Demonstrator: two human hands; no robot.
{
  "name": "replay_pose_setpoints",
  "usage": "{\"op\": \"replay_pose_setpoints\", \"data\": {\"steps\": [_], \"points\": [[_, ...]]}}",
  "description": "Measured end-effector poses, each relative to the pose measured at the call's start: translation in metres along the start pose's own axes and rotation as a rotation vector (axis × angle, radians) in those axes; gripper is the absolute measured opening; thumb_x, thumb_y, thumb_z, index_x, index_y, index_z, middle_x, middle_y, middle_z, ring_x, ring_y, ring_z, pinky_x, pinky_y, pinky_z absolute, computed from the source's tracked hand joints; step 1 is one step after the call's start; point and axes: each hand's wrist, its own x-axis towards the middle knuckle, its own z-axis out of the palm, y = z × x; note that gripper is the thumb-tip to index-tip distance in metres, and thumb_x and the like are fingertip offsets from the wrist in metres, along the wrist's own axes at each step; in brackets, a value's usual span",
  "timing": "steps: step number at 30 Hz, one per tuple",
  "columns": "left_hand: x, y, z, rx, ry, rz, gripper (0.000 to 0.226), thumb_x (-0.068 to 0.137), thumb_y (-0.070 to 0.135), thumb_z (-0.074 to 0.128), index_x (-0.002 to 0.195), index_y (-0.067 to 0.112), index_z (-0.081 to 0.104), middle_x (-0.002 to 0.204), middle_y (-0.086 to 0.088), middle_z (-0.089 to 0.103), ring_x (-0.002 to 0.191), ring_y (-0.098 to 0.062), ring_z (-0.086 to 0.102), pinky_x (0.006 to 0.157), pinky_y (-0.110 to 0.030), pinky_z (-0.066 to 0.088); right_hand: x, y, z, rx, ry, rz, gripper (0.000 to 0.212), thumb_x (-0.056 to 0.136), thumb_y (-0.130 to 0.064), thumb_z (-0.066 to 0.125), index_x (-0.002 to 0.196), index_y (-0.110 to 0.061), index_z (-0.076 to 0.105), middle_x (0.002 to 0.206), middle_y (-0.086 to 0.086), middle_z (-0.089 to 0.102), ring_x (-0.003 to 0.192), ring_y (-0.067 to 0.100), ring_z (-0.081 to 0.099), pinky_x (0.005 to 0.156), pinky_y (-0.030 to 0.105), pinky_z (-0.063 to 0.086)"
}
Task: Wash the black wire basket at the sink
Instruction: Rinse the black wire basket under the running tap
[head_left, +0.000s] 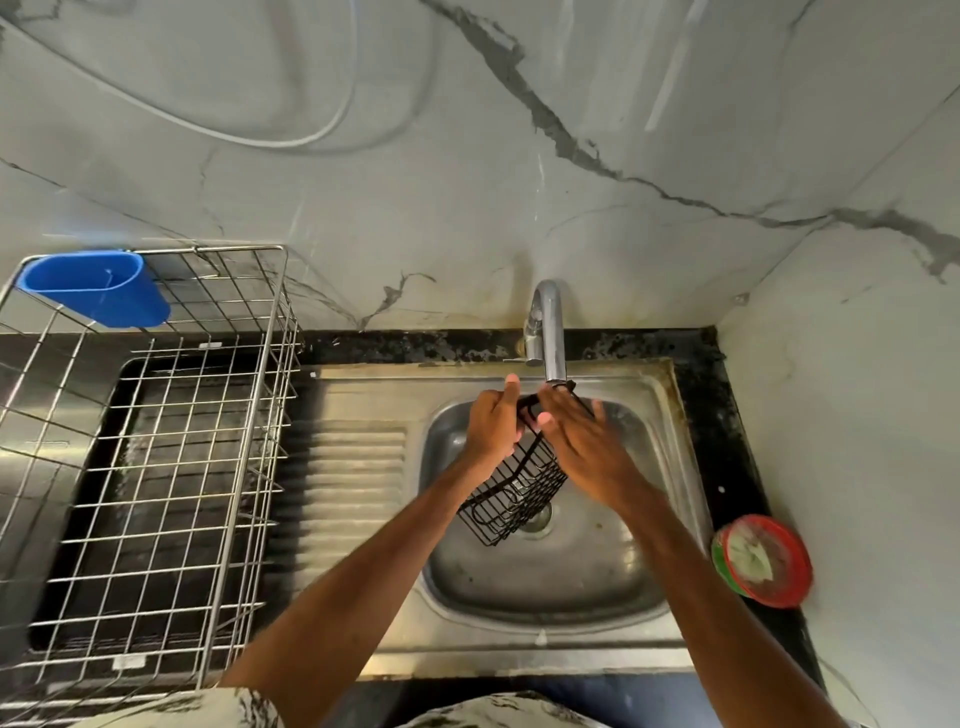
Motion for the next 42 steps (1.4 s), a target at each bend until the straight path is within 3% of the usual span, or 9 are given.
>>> {"op": "replay_pose_setpoints", "data": {"steps": [6, 10, 14, 19, 23, 30, 36, 39, 42], "points": [[0.014, 0.001, 0.009, 0.055, 0.036, 0.101, 0.069, 0.112, 0.042, 0.033, 0.067, 0.0, 0.064, 0.056, -0.012, 0.064, 0.047, -0.013, 0.059, 0.049, -0.026, 0.049, -0.005, -0.009, 0.008, 0.119, 0.032, -0.187, 0.057, 0.109, -0.051, 0.009, 0.162, -0.03, 0.008, 0.168, -0.011, 0.006, 0.155, 0.003, -0.004, 0.126, 0.036, -0.011], [0.016, 0.003, 0.011, 0.075, 0.069, 0.096, 0.063, 0.112, 0.042, 0.037, 0.06, 0.015, 0.06, 0.051, 0.0, 0.058, 0.042, -0.009, 0.054, 0.047, -0.025, 0.046, 0.007, 0.006, 0.001, 0.129, 0.034, 0.087, 0.057, 0.109, -0.048, 0.012, 0.162, -0.027, 0.006, 0.17, -0.006, 0.003, 0.154, 0.006, -0.009, 0.126, 0.042, -0.01], [0.025, 0.003, 0.004, 0.079, 0.077, 0.042, 0.054, 0.107, 0.034, 0.053, 0.063, 0.005, 0.064, 0.052, 0.002, 0.058, 0.049, -0.014, 0.054, 0.055, -0.028, 0.048, -0.012, -0.022, 0.013, 0.07, 0.064, -0.185, 0.059, 0.109, -0.047, 0.016, 0.162, -0.025, 0.004, 0.17, -0.003, 0.002, 0.156, 0.008, -0.007, 0.126, 0.036, 0.003], [0.016, 0.007, 0.001, 0.085, 0.025, 0.086, 0.044, 0.108, 0.029, 0.053, 0.077, 0.004, 0.07, 0.057, -0.001, 0.067, 0.043, -0.015, 0.059, 0.04, -0.026, 0.049, -0.038, -0.003, 0.031, -0.034, 0.182, -0.133, 0.062, 0.108, -0.045, 0.011, 0.163, -0.019, 0.0, 0.171, -0.003, -0.004, 0.156, 0.008, -0.006, 0.126, 0.033, 0.007], [0.018, 0.001, 0.004, 0.238, 0.053, 0.134, 0.048, 0.108, 0.03, 0.051, 0.078, -0.004, 0.069, 0.067, -0.02, 0.071, 0.058, -0.038, 0.071, 0.055, -0.05, 0.061, -0.055, -0.006, 0.049, 0.011, 0.218, -0.104, 0.063, 0.108, -0.047, 0.012, 0.162, -0.019, 0.0, 0.171, -0.002, -0.003, 0.157, 0.01, -0.004, 0.127, 0.032, 0.003], [0.01, 0.008, 0.004, 0.324, -0.033, 0.083, 0.042, 0.107, 0.022, 0.055, 0.083, -0.003, 0.077, 0.073, -0.018, 0.076, 0.065, -0.035, 0.075, 0.062, -0.051, 0.063, -0.011, -0.005, 0.038, 0.139, 0.167, -0.034, 0.063, 0.105, -0.052, 0.004, 0.162, -0.024, -0.001, 0.17, -0.004, -0.006, 0.155, 0.008, -0.009, 0.128, 0.047, 0.005], [0.001, 0.016, -0.006, 0.189, -0.115, -0.028, 0.035, 0.106, 0.025, 0.056, 0.1, -0.004, 0.075, 0.084, -0.017, 0.079, 0.075, -0.032, 0.078, 0.046, -0.02, 0.053, 0.0, 0.012, 0.028, 0.257, 0.123, -0.045, 0.059, 0.104, -0.056, 0.038, 0.158, -0.039, 0.021, 0.169, -0.002, 0.014, 0.155, 0.023, 0.019, 0.119, 0.052, 0.032], [-0.005, 0.015, -0.007, 0.107, -0.146, -0.033, 0.035, 0.108, 0.024, 0.053, 0.107, -0.005, 0.073, 0.091, -0.015, 0.08, 0.08, -0.03, 0.079, 0.049, -0.027, 0.059, -0.008, 0.019, 0.026, 0.34, 0.145, -0.047, 0.064, 0.096, -0.065, 0.05, 0.152, -0.041, 0.032, 0.159, -0.005, 0.037, 0.143, 0.017, 0.044, 0.106, 0.052, 0.05], [-0.008, 0.009, -0.007, 0.131, -0.17, -0.018, 0.036, 0.109, 0.025, 0.051, 0.107, -0.005, 0.071, 0.091, -0.013, 0.08, 0.076, -0.027, 0.079, 0.048, -0.026, 0.057, -0.011, 0.02, 0.02, 0.362, 0.184, -0.096, 0.072, 0.084, -0.041, 0.079, 0.146, -0.029, 0.045, 0.143, -0.008, 0.049, 0.127, 0.01, 0.055, 0.095, 0.041, 0.059]]}}
